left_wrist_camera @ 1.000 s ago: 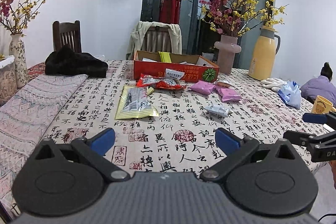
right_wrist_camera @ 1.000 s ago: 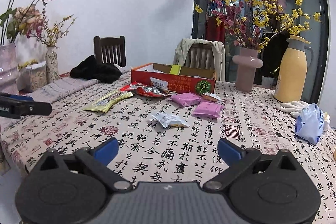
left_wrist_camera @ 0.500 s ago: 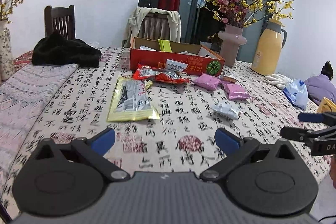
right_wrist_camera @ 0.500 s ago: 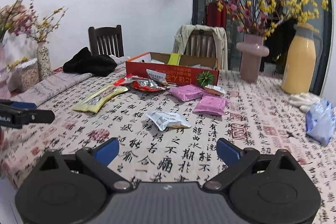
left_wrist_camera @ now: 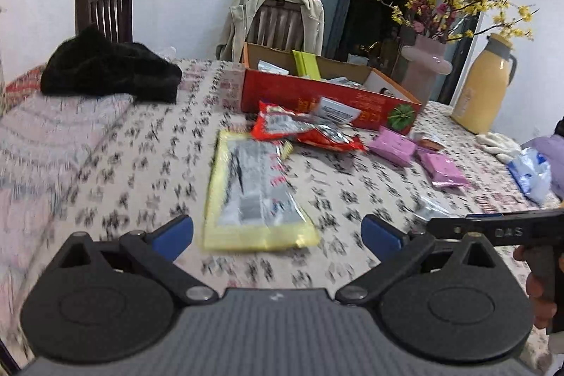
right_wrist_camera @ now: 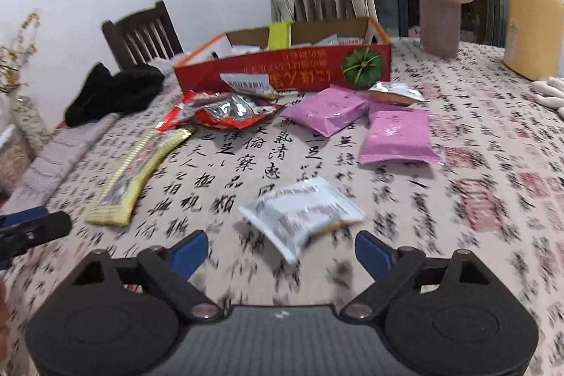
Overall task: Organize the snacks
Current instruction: 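Grasp a white packet with the right tool while the left tool grasps a small white packet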
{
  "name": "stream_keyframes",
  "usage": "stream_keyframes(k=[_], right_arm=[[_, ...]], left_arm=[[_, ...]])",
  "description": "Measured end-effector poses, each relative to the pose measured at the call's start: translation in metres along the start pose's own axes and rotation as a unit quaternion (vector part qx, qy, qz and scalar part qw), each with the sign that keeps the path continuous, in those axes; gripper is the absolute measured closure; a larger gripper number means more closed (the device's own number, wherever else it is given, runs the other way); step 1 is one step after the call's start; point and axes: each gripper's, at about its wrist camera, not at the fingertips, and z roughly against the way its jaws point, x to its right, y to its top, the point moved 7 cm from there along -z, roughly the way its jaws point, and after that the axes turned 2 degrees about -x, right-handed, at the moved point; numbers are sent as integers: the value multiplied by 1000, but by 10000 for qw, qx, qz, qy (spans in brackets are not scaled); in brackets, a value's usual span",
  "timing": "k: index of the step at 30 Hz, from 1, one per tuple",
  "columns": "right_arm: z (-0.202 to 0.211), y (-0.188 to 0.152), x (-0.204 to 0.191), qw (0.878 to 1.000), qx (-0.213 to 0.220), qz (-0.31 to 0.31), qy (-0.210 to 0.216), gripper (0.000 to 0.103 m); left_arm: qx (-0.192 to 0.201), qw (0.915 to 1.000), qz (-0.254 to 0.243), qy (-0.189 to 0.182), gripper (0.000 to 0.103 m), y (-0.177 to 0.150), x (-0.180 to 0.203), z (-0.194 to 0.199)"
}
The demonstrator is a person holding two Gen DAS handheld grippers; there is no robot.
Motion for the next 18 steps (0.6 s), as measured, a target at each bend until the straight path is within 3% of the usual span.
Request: stream_keyframes(k=[4,6,11,15,18], right_arm=[[-29,13,-6,9989,-96,288,-369,27],[-33,15,-7,9966,-2,592,-571,50],[-28,16,-2,9957,51,809,-458,55],[-11,30,13,9959,314,753,-383,55],[0,43,27,9960,547,647,-288,55]], left_arm=[[31,9998,-196,73,0,18,0,-17],[0,9995,-301,96,0,27,1,-26],[4,9990,-444,100,0,56,18,-58],[172,9956,-922,85,0,84,48,-92],[37,9932,-1163,23,1,97,69,-125]])
